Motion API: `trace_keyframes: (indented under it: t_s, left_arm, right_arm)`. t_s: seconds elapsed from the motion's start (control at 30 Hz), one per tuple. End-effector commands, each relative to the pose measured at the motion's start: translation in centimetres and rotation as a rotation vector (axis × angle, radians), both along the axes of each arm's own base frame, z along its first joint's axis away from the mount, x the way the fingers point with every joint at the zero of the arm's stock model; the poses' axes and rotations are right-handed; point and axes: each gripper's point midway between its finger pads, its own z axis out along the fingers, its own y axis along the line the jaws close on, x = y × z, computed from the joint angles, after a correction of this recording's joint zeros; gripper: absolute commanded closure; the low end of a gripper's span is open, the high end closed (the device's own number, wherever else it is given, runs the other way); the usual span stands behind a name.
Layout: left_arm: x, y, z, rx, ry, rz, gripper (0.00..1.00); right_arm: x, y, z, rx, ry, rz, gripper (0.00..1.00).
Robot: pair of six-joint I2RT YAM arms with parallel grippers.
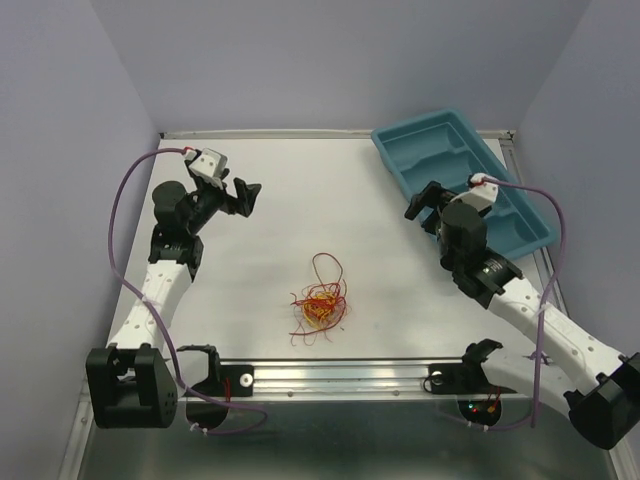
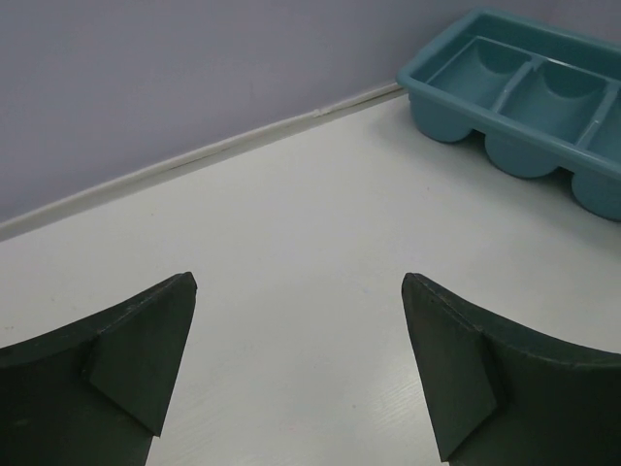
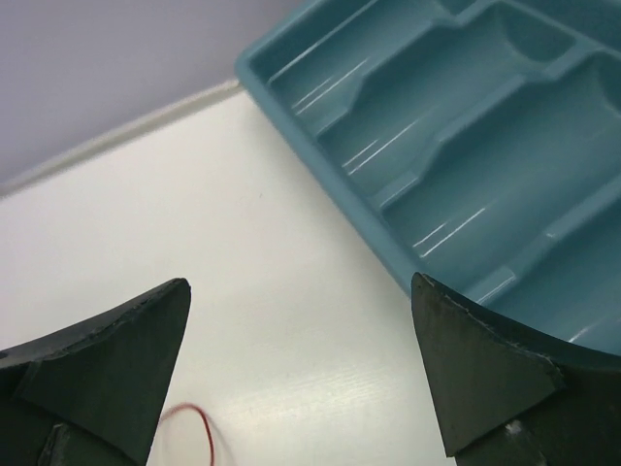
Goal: Untangle the cables
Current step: Untie the cable.
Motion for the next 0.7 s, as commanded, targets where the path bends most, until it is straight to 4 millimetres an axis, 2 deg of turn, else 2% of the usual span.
trace_keyframes:
  t_s: [0.0,0.03,0.1,0.13,0.17,0.2,0.23,0.27,0.3,0.33,0.37,0.4,0.47,0.53,0.67]
  left_arm:
    - [-0.3,-1.0,1.7,0.021,-0.064,-0.051,0.01]
    - [-0.3,-1.0,1.7,0.021,-0.063,-0.048,0.01]
    - [-0.3,-1.0,1.8,0.023,-0.066,-0.042,0.01]
    - [-0.2,-0.8,1.7,0.024,-0.064,-0.035,0.01]
    - [-0.2,-0.8,1.9,0.026,-0.07,-0.033,0.01]
    - [-0.2,-0.8,1.8,0.027,-0.069,-0.03,0.01]
    - [-0.3,-0.8,1.8,0.029,-0.072,-0.028,0.01]
    - [-0.3,-0.8,1.9,0.03,-0.076,-0.028,0.01]
    - [-0.3,-0.9,2.0,0.032,-0.077,-0.03,0.01]
    - [-0.3,-0.8,2.0,0.031,-0.078,-0.025,0.01]
    - [-0.4,-1.0,2.0,0.032,-0.079,-0.03,0.01]
    - [-0.4,-1.0,2.0,0.032,-0.08,-0.028,0.01]
    - [-0.4,-1.0,2.0,0.033,-0.081,-0.028,0.01]
    - [-0.4,-0.9,2.0,0.034,-0.079,-0.027,0.01]
    - [-0.4,-0.8,2.1,0.034,-0.082,-0.021,0.01]
  right_arm:
    - [0.6,8.4,0.8,-0.118,0.007,0.488,0.0]
    - [-0.8,12.2,0.5,-0.1,0.025,0.718,0.0]
    - [-2.9,16.0,-1.1,-0.162,0.094,0.94,0.0]
    - [-2.6,17.3,-1.9,-0.197,0.136,0.954,0.0]
    - [-3.3,17.8,-3.2,-0.272,0.186,0.983,0.0]
    - [-5.0,19.8,-4.0,-0.327,0.209,1.04,0.0]
    - [-5.2,21.2,-5.1,-0.399,0.236,1.073,0.0]
    - [-6.2,21.9,-6.3,-0.437,0.276,1.116,0.0]
    - [-8.1,24.0,-6.5,-0.463,0.277,1.198,0.0]
    - [-8.9,24.9,-7.4,-0.493,0.293,1.236,0.0]
    - [-9.3,25.5,-9.8,-0.546,0.354,1.258,0.0]
    - [-10.2,26.3,-10.5,-0.566,0.371,1.281,0.0]
    - [-9.7,26.7,-12.5,-0.612,0.427,1.257,0.03]
    - [-9.7,26.9,-13.6,-0.628,0.461,1.26,0.12]
    - [-10.3,27.5,-15.0,-0.658,0.49,1.315,0.2]
